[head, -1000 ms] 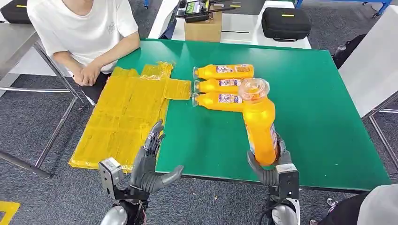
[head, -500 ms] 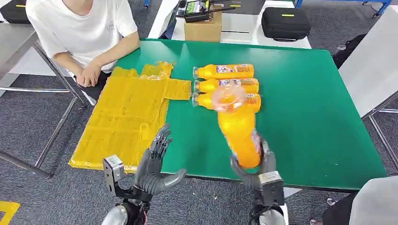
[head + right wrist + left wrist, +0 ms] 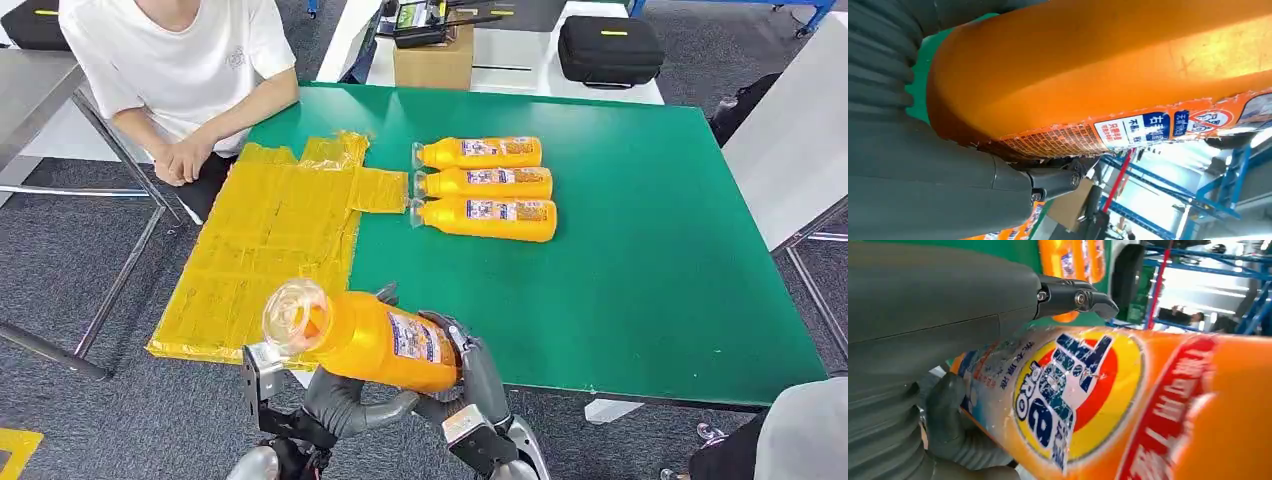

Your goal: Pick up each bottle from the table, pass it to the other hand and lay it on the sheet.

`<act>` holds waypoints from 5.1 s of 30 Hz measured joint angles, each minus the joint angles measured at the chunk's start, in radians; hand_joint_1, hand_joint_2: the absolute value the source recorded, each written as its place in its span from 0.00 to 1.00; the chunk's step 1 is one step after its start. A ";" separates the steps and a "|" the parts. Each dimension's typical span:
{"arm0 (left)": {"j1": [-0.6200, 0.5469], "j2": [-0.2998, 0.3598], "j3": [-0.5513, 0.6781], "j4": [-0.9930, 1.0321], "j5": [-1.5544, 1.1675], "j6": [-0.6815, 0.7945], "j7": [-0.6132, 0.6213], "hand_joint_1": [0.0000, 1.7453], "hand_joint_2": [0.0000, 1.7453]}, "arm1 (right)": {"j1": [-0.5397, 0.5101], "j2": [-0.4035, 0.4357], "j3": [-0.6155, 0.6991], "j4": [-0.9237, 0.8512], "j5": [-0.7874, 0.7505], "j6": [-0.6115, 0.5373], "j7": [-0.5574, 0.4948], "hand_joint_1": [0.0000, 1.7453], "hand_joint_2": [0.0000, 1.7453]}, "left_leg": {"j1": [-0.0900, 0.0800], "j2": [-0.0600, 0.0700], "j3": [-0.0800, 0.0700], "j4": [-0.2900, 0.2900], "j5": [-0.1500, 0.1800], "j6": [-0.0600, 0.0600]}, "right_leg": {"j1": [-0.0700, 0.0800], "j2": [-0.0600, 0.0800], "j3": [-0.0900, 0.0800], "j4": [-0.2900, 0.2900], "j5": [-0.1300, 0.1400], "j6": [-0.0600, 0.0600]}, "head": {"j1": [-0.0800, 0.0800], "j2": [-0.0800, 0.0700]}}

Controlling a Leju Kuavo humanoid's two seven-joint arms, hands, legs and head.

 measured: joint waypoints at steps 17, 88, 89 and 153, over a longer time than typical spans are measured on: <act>0.005 0.042 -0.045 -0.040 0.030 0.063 0.007 0.00 1.00 | -0.046 0.004 0.062 0.080 -0.049 -0.070 0.019 1.00 1.00 | 0.000 0.000 0.000 0.000 0.000 0.000 | 0.000 0.000 0.000 0.000 0.000 0.000 | 0.000 0.000; -0.019 0.076 0.018 -0.075 0.149 0.128 0.057 1.00 1.00 | -0.186 0.078 0.209 0.465 -0.058 -0.381 -0.013 0.00 0.00 | 0.000 0.001 0.000 0.000 0.000 0.000 | 0.000 0.000 -0.001 0.000 0.000 0.000 | -0.001 0.000; -0.025 0.076 0.026 -0.075 0.127 0.145 0.057 1.00 1.00 | -0.185 0.078 0.203 0.469 -0.064 -0.384 -0.015 0.00 0.00 | 0.000 0.001 0.000 0.000 0.000 0.000 | 0.000 0.000 -0.001 0.000 0.000 0.000 | 0.000 0.000; -0.771 0.041 0.481 1.050 -0.837 -0.008 0.158 0.00 1.00 | -0.050 0.029 0.074 0.209 -0.158 -0.153 0.000 0.00 0.00 | 0.000 -0.003 0.006 0.000 0.002 0.000 | 0.000 -0.004 0.008 0.001 0.000 0.000 | 0.000 0.000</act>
